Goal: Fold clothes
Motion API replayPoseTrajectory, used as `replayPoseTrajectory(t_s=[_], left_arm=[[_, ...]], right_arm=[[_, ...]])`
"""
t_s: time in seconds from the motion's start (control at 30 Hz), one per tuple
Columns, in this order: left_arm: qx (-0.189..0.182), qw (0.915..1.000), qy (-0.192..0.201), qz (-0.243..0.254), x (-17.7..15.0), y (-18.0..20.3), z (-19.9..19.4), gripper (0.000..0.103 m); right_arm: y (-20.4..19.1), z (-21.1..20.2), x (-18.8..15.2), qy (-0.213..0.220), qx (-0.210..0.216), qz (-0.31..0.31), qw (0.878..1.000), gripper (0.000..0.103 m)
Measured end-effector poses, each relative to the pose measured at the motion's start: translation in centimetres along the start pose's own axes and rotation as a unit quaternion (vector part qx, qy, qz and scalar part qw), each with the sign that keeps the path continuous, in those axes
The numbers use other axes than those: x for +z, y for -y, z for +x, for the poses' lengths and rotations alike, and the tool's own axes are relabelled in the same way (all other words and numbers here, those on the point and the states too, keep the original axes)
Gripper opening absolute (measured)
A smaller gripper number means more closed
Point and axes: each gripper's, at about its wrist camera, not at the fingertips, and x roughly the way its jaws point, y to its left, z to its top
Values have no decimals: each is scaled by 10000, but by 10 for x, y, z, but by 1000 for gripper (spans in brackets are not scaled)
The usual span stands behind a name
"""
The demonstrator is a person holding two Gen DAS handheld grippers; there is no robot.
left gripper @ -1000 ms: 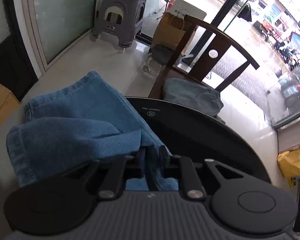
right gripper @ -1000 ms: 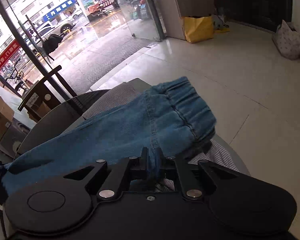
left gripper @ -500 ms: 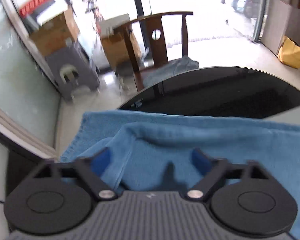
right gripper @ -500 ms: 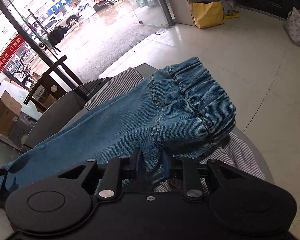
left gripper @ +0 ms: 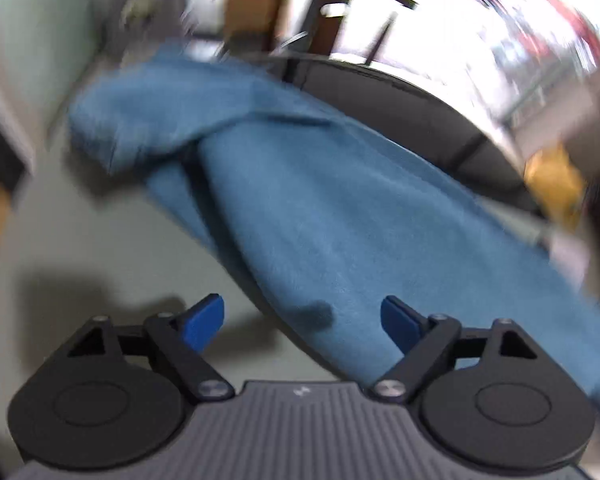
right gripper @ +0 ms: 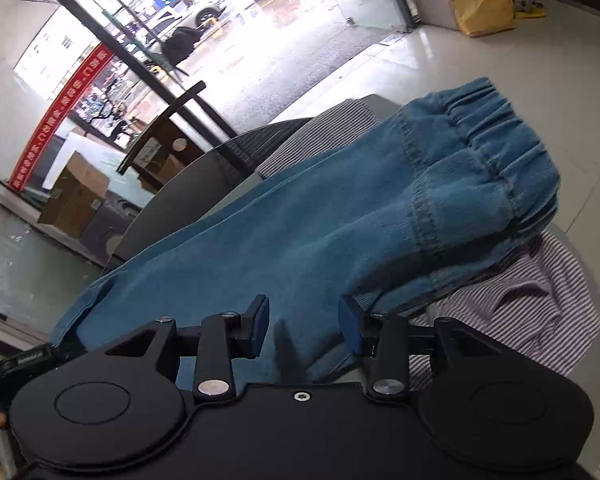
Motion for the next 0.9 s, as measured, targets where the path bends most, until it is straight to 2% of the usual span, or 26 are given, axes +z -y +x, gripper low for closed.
replayPoseTrajectory(t_s=[0.07,0.17,0.23,0.33,0.47,0.6,0.63,0.67,0.7,0.73,0.8,0.9], left_arm=[[-100,9989,-29,-467,-1,-15,2,76],[-110,9973,-21,-728,1,-27,8,74],[-169,9961,-7,-868,4,-32,12,74],[-228,9938,-26,-1092,8,-36,19,74],[-366,9898,175,-1363,18,-42,24,78],[-370,9862,446,-1550,29,-44,26,72],[-354,9844,557,-1630,32,-45,26,69],[-331,9825,680,-1703,34,-46,26,48],[-325,9813,746,-1746,36,-48,26,12],[-367,9812,687,-1764,38,-50,29,4],[-391,9814,666,-1755,40,-48,31,4],[-261,9858,903,-1393,37,-42,17,4]], right_arm=[[-8,2,-5,-160,235,-39,9996,42],[-15,16,-17,-630,451,91,9970,42],[-12,28,-25,-917,387,292,9946,45],[-2,44,-35,-1092,259,629,9917,47],[3,58,-39,-850,-47,708,9939,50],[2,68,-31,-526,-3,911,9945,50],[2,72,-28,-463,3,992,9940,50],[1,75,-26,-412,4,1043,9937,50],[0,77,-24,-391,-47,1071,9935,46],[-2,80,-21,-381,-122,1093,9932,42],[-7,84,-16,-391,-223,1101,9929,34],[-8,80,-11,-400,-151,977,9943,24]])
